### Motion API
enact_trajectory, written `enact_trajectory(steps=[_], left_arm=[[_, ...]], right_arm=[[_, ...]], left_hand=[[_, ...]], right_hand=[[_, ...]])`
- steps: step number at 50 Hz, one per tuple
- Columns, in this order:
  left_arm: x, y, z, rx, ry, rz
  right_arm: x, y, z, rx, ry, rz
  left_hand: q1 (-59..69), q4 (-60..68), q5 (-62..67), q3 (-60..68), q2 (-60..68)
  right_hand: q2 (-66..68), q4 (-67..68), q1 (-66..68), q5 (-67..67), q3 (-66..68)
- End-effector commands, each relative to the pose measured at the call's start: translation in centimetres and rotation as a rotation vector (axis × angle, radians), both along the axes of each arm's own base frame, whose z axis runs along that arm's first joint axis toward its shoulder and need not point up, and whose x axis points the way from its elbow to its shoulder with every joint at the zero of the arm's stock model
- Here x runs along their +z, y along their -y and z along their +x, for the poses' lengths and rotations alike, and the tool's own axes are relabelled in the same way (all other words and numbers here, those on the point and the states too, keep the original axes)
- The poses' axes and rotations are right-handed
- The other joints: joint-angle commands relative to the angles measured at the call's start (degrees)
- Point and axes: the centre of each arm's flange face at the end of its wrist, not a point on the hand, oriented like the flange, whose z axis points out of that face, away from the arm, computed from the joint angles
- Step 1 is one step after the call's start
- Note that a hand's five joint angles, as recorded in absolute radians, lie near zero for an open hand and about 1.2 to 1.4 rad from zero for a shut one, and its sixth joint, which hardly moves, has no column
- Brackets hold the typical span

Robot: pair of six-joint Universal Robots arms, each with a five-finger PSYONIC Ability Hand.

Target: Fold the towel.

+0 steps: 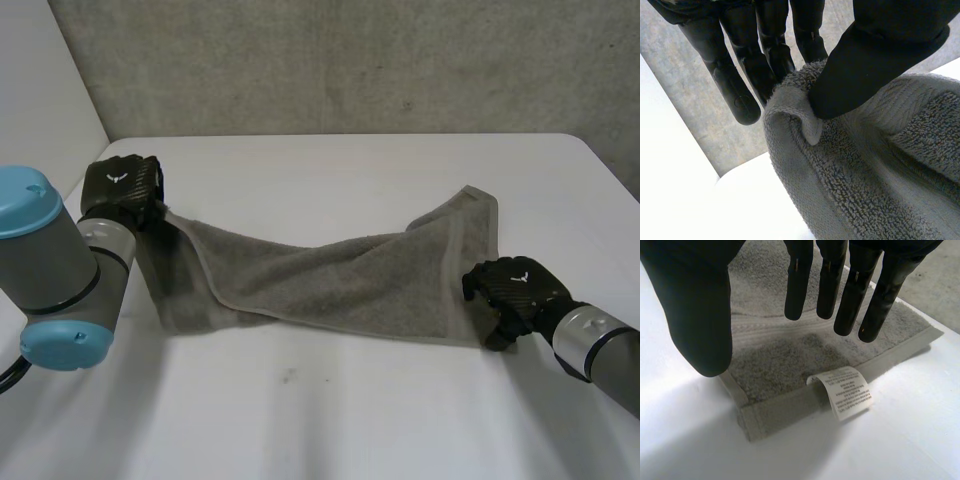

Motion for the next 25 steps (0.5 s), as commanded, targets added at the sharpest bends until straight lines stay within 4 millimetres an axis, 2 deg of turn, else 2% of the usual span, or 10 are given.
enact_trajectory(steps=[1,10,14,21,25], left_arm=[[-0.13,0.02,-0.01,0.0,0.001,0.003],[-0.25,0.03,-0.01,0.0,0.002,0.006],[-0.35,-0.02,-0.04,0.0,0.004,0.009],[-0.64,-0.2,-0.02,-0.003,0.01,0.017],[-0.63,-0.23,0.0,-0.002,0.01,0.017]], right_arm=[[-0.86,0.58,-0.41,-0.013,-0.008,-0.03],[-1.62,0.73,-0.5,-0.016,-0.01,-0.008],[-1.67,0.72,-0.5,-0.016,-0.01,-0.007],[-1.5,0.88,-0.65,-0.03,-0.017,-0.005],[-1.35,0.61,-0.64,-0.025,-0.012,-0.004]], left_hand=[[12.8,10.3,11.3,10.4,10.2],[12.8,10.3,11.3,10.4,10.2],[12.8,10.3,11.3,10.4,10.2],[12.8,10.3,11.3,10.4,10.2],[12.8,10.3,11.3,10.4,10.2]], right_hand=[[8.3,8.1,8.2,9.6,8.0],[7.6,7.4,7.5,9.0,7.3],[7.3,7.1,7.1,8.6,7.0],[-1.1,-1.3,-1.3,0.2,-1.4],[0.4,0.2,0.2,1.7,0.1]])
